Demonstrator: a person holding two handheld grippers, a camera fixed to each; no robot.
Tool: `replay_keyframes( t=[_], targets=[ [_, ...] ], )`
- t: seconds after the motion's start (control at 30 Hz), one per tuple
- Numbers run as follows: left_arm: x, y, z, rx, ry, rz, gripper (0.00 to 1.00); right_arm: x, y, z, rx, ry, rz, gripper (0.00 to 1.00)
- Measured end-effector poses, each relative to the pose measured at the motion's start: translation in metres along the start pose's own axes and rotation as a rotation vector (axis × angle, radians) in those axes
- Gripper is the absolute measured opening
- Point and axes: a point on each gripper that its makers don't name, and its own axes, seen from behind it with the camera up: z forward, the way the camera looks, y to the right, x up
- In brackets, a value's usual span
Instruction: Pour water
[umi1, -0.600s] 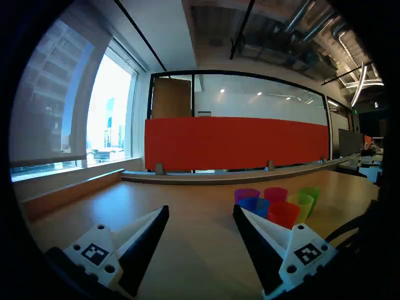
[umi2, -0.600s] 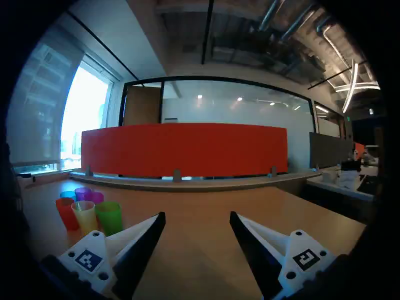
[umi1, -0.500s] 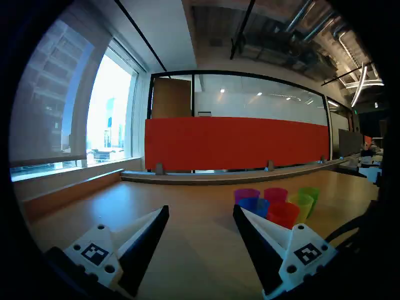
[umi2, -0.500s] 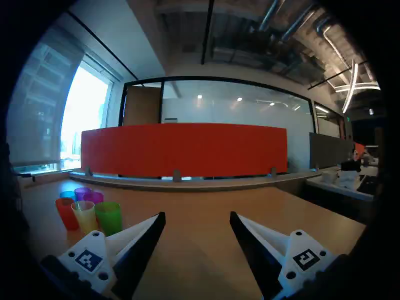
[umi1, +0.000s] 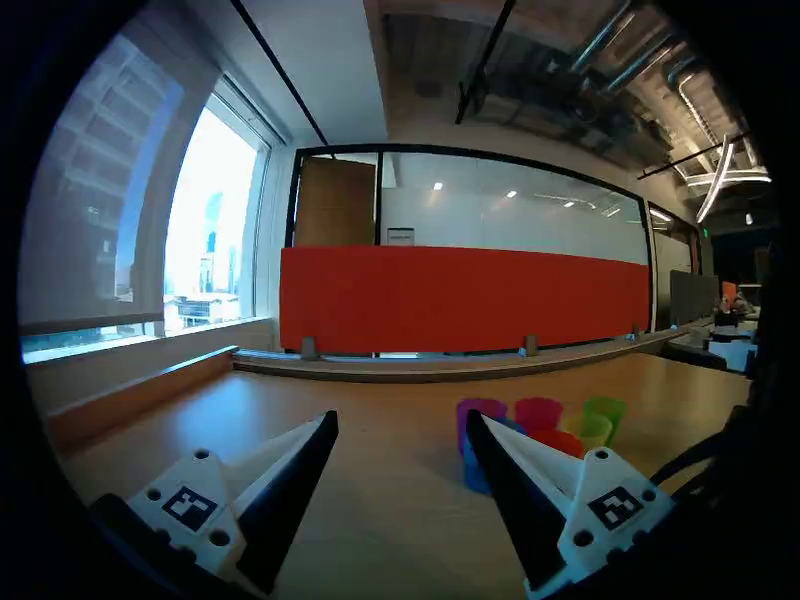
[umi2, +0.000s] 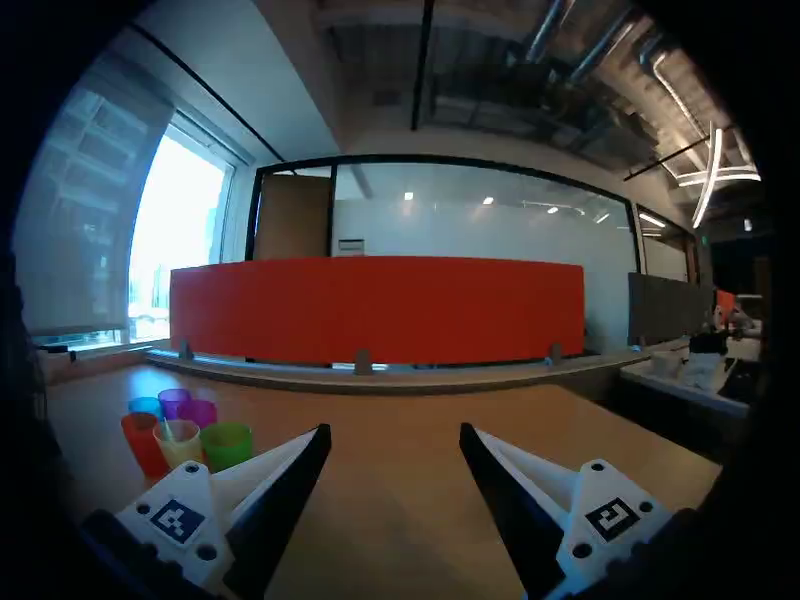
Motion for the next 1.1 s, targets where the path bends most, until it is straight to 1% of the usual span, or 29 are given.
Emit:
replay_keyframes(
  t=[0.07,0.17,0.3,0.57,0.77,0.87,1.1],
  targets=[
    [0.004,0.000,0.001,-0.007,-0.011,0.000,0.95,0.007,-0.001,0.000,0.005,-0.001,-0.003,1.00],
    [0.010,-0.002,0.003,-0.006,-0.031,0.009,0.95,0.019,-0.005,0.000,0.019,0.004,0.011,1.00],
    [0.023,-0.005,0.005,-0.012,-0.039,0.027,0.95,0.030,-0.006,0.002,0.031,-0.004,0.023,1.00],
    [0.053,-0.006,0.013,-0.025,-0.031,0.065,0.95,0.058,-0.012,0.010,0.044,-0.024,-0.029,1.00],
    [0.072,-0.002,0.021,-0.035,-0.039,0.057,0.95,0.078,-0.022,0.017,0.069,-0.043,-0.051,1.00],
    [0.086,-0.001,0.024,-0.044,-0.035,0.049,0.95,0.089,-0.028,0.021,0.078,-0.054,-0.056,1.00],
    [0.120,0.003,0.029,-0.066,-0.026,0.052,0.95,0.121,-0.040,0.028,0.102,-0.033,-0.073,1.00]
  ],
)
